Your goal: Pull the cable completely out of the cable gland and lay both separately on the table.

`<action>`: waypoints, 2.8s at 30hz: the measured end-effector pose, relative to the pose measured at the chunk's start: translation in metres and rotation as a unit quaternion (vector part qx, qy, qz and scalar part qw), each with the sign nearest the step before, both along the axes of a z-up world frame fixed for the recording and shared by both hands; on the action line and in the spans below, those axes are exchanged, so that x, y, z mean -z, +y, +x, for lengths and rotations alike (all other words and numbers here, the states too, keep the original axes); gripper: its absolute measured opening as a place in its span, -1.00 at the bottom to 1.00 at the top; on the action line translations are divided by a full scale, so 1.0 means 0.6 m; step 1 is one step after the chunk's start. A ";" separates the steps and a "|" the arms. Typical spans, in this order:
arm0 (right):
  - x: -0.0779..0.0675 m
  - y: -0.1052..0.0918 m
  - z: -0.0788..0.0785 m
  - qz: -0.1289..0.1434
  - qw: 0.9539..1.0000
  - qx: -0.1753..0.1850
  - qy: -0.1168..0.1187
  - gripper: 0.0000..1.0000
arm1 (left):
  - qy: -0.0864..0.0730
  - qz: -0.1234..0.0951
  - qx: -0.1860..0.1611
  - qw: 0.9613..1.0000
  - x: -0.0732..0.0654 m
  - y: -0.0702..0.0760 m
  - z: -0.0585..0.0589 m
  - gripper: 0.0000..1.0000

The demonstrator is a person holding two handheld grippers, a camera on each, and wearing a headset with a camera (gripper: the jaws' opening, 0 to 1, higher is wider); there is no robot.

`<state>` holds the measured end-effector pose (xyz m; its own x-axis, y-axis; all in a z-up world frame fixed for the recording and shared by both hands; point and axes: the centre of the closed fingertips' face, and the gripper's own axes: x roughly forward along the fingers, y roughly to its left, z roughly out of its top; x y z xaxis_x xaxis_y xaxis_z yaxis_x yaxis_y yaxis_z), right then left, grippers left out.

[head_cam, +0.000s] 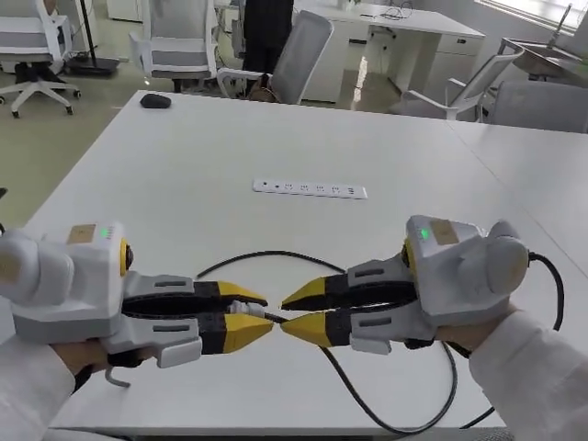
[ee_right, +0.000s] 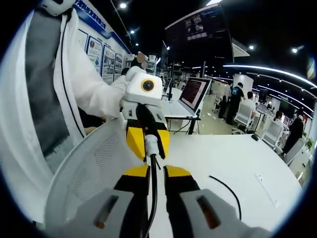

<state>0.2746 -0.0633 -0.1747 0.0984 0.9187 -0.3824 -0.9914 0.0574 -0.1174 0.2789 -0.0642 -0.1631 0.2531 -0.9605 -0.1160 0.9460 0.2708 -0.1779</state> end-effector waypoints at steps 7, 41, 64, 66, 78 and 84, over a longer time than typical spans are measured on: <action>0.002 0.005 -0.005 0.001 1.000 -0.008 -0.001 -0.88 | 0.001 -0.006 -0.002 1.000 0.000 -0.006 -0.003 -0.65; 0.036 -0.020 0.009 -0.017 1.000 -0.003 0.010 -0.93 | 0.010 -0.001 -0.015 1.000 0.005 0.009 0.008 -0.66; 0.100 -0.084 0.022 -0.060 0.997 0.040 0.041 -0.93 | 0.018 -0.003 -0.015 1.000 0.003 0.012 0.009 -0.66; 0.100 -0.084 0.022 -0.061 0.996 0.040 0.042 -0.93 | 0.018 -0.004 -0.016 1.000 0.002 0.012 0.009 -0.66; 0.088 -0.088 0.023 -0.062 0.997 0.041 0.038 -0.90 | 0.014 -0.006 -0.017 1.000 -0.003 0.006 0.010 -0.66; 0.040 -0.064 0.024 -0.017 0.999 0.035 0.030 -0.81 | 0.012 -0.005 -0.016 1.000 -0.003 0.000 0.009 -0.66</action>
